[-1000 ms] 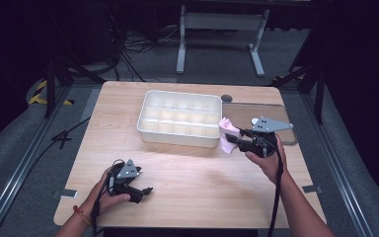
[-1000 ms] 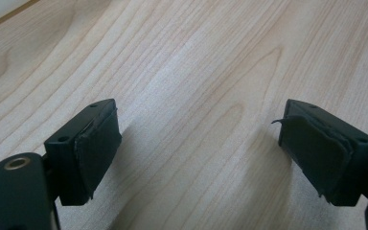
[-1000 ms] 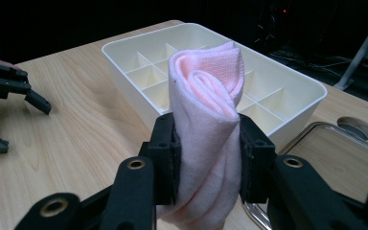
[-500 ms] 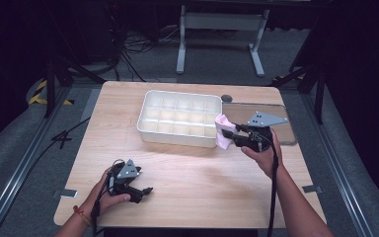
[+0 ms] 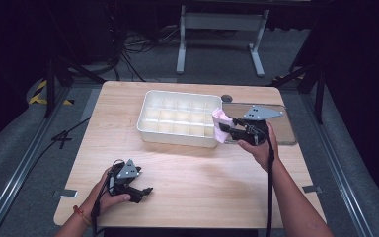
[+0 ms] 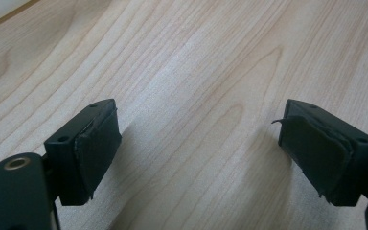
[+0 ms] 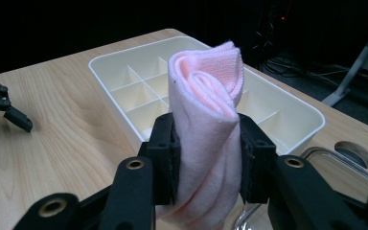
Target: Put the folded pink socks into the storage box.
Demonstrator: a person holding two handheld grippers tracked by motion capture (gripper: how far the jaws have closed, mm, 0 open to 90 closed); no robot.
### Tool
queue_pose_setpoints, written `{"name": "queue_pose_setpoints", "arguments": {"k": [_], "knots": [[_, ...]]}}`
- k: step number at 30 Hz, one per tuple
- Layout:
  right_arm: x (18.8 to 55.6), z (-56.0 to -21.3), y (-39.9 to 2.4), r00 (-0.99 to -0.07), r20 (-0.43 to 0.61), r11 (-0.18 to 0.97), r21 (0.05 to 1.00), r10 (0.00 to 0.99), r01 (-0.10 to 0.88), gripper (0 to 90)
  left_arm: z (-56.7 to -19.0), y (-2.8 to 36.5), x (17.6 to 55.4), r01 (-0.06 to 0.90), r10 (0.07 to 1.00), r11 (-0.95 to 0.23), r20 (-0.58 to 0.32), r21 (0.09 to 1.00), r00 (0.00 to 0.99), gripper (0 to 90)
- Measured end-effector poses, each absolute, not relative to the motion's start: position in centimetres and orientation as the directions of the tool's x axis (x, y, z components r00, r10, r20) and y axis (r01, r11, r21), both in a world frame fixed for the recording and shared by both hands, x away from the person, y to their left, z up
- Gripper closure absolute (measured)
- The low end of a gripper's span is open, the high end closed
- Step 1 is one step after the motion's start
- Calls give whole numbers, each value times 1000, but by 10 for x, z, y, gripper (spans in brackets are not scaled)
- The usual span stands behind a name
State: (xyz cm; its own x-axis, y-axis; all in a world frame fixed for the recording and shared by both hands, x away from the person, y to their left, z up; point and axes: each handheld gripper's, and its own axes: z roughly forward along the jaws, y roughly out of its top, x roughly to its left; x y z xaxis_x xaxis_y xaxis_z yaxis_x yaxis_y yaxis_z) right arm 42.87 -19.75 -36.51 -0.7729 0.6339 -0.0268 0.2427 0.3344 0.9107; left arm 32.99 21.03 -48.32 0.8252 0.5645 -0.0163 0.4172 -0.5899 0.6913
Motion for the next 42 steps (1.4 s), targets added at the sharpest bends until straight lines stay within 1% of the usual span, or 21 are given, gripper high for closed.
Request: {"name": "queue_pose_setpoints", "arguments": {"k": [8, 19, 32, 42], "knots": [[438, -365, -190, -764, -40, 347, 906, 644, 245, 648, -483, 210, 330, 419, 566, -587, -18, 692, 824, 142], [449, -373, -182, -763, -32, 361, 893, 645, 268, 648, -483, 210, 330, 419, 567, -588, -17, 692, 824, 142], [464, -386, -172, -751, -53, 408, 863, 658, 296, 648, -483, 210, 330, 418, 565, -590, -17, 691, 825, 142], [470, -395, -164, -743, -99, 459, 837, 662, 298, 648, -483, 210, 330, 419, 565, -586, -20, 693, 825, 142]]}}
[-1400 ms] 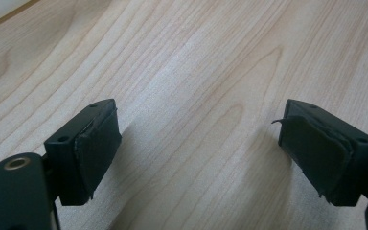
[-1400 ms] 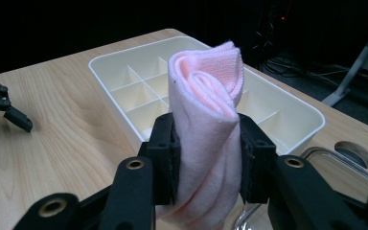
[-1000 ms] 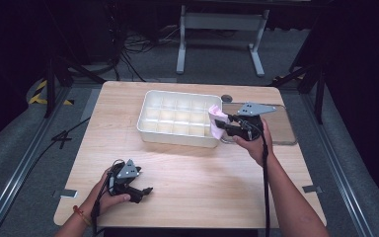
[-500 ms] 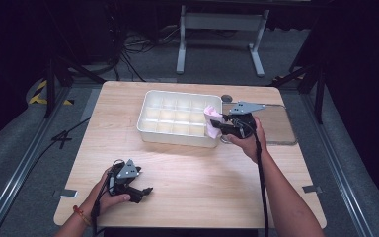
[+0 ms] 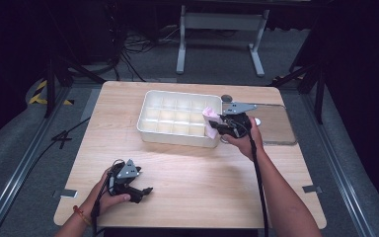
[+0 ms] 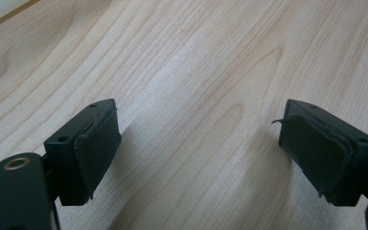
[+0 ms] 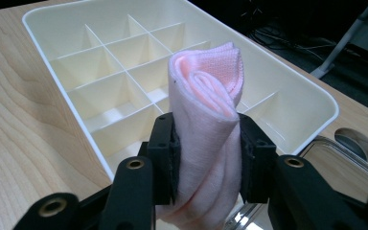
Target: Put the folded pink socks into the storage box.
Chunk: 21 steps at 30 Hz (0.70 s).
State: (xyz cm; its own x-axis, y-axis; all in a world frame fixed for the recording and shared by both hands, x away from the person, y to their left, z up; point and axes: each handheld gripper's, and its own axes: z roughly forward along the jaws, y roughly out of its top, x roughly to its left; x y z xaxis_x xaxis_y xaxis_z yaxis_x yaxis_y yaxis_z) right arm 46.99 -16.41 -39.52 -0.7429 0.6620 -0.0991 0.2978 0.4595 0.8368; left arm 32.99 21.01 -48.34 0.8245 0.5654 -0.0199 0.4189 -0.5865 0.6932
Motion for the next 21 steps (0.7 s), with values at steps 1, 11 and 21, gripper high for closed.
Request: {"name": "queue_pose_setpoints", "arguments": {"k": [1, 11, 21], "knots": [[470, -396, -164, -744, -96, 458, 837, 662, 300, 648, -483, 210, 330, 419, 565, -586, -20, 693, 825, 142], [474, -406, -163, -735, -106, 477, 820, 670, 317, 645, -483, 210, 330, 419, 566, -586, -20, 693, 825, 141], [480, -414, -161, -720, -122, 496, 801, 683, 335, 644, -483, 210, 330, 418, 565, -587, -19, 693, 825, 142]]}}
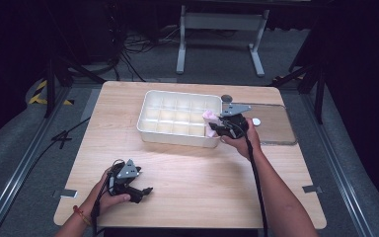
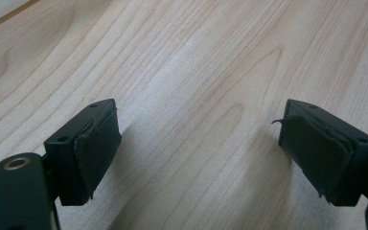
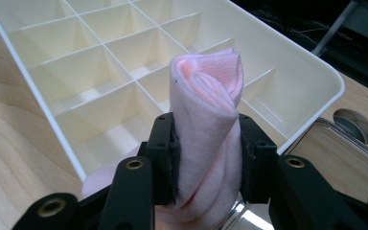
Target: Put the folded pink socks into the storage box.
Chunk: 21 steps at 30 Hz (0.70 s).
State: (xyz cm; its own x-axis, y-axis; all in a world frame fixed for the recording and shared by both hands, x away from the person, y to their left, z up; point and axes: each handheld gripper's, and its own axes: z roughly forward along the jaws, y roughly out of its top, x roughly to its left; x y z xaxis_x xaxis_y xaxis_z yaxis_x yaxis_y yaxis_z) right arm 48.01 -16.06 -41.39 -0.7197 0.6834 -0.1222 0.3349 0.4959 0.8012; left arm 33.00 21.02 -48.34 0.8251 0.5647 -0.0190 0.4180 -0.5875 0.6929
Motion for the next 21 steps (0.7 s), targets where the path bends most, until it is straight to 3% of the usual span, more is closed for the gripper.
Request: {"name": "queue_pose_setpoints", "arguments": {"k": [15, 21], "knots": [[486, -425, -151, -745, -141, 574, 734, 651, 363, 618, -483, 210, 330, 416, 562, -590, -18, 692, 827, 140], [491, -418, -151, -757, -114, 590, 703, 644, 396, 531, -483, 210, 330, 416, 563, -590, -17, 691, 826, 140]]}}
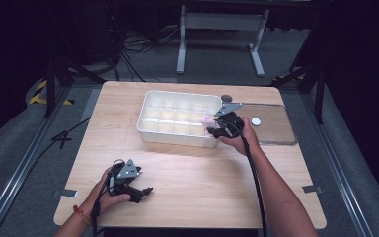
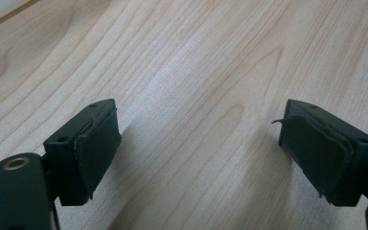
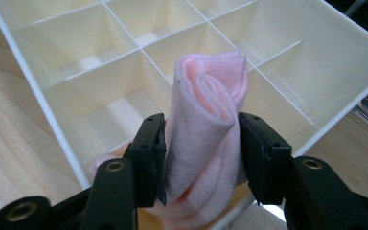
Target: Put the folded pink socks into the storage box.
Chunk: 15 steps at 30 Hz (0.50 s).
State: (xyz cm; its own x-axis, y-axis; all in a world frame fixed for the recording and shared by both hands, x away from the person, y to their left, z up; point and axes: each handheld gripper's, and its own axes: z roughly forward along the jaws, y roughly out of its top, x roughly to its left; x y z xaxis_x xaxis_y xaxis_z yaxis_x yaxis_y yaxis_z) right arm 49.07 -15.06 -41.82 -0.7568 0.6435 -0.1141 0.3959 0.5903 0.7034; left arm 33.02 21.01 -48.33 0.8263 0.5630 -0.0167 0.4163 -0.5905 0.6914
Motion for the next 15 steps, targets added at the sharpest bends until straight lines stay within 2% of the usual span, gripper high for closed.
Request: {"name": "queue_pose_setpoints", "arguments": {"k": [4, 5, 10, 15], "knots": [[492, -413, -151, -760, -104, 597, 690, 641, 409, 534, -483, 210, 330, 416, 562, -590, -17, 692, 827, 140], [492, -411, -151, -763, -97, 595, 691, 639, 411, 574, -483, 210, 331, 414, 561, -593, -14, 691, 828, 140], [493, -408, -151, -767, -89, 611, 665, 636, 430, 650, -483, 210, 331, 414, 560, -593, -16, 691, 828, 138], [495, -407, -146, -788, -114, 663, 619, 606, 420, 675, -483, 210, 331, 414, 561, -593, -15, 691, 828, 138]]}}
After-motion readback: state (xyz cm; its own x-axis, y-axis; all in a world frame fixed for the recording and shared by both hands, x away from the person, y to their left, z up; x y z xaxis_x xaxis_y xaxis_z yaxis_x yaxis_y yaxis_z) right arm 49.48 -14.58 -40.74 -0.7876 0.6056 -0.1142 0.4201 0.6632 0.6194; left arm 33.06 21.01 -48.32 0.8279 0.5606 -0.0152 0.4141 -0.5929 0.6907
